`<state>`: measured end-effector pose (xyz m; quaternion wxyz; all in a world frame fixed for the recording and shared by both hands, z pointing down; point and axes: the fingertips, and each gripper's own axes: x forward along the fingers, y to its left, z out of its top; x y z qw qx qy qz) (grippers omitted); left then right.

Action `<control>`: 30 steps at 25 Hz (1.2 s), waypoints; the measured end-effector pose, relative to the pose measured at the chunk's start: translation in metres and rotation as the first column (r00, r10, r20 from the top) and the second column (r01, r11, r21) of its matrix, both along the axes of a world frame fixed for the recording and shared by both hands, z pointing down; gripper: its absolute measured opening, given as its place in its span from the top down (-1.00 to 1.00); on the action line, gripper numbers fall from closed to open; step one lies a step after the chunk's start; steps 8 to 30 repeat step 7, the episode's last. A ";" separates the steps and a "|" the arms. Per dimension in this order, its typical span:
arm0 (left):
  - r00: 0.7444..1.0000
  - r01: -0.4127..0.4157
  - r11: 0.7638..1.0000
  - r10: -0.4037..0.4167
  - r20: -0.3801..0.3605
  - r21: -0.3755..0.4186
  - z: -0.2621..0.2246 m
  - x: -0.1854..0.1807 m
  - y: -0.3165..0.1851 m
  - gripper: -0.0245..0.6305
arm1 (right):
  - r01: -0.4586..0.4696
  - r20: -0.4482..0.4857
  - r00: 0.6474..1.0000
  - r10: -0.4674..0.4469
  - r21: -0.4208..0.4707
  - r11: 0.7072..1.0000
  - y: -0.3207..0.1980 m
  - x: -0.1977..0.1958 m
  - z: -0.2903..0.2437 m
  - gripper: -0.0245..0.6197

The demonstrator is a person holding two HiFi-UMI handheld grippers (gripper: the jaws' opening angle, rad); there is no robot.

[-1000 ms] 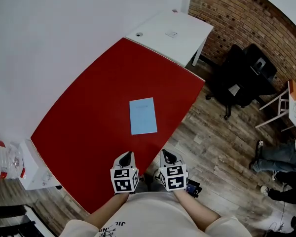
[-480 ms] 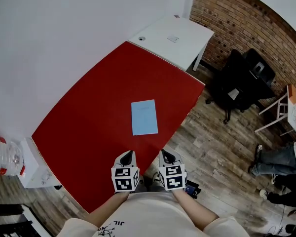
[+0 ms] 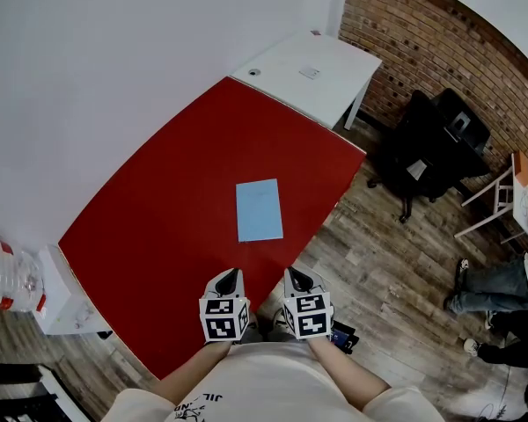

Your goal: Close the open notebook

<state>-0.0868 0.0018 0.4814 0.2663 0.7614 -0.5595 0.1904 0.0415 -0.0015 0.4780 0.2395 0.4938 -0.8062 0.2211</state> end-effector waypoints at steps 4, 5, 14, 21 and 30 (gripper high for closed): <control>1.000 -0.007 1.000 0.007 0.001 0.001 -0.003 0.001 0.002 0.91 | 0.003 0.003 1.000 -0.003 0.000 1.000 0.002 -0.002 -0.002 0.93; 1.000 -0.008 1.000 0.008 0.001 0.002 -0.004 0.001 0.003 0.91 | 0.003 0.003 1.000 -0.003 -0.001 1.000 0.003 -0.002 -0.002 0.93; 1.000 -0.010 1.000 0.010 0.003 0.002 -0.004 0.000 0.005 0.91 | 0.005 0.004 1.000 -0.005 -0.002 1.000 0.005 -0.003 -0.002 0.93; 1.000 -0.010 1.000 0.010 0.003 0.002 -0.004 0.000 0.005 0.91 | 0.005 0.004 1.000 -0.005 -0.002 1.000 0.005 -0.003 -0.002 0.93; 1.000 -0.010 1.000 0.010 0.003 0.002 -0.004 0.000 0.005 0.91 | 0.005 0.004 1.000 -0.005 -0.002 1.000 0.005 -0.003 -0.002 0.93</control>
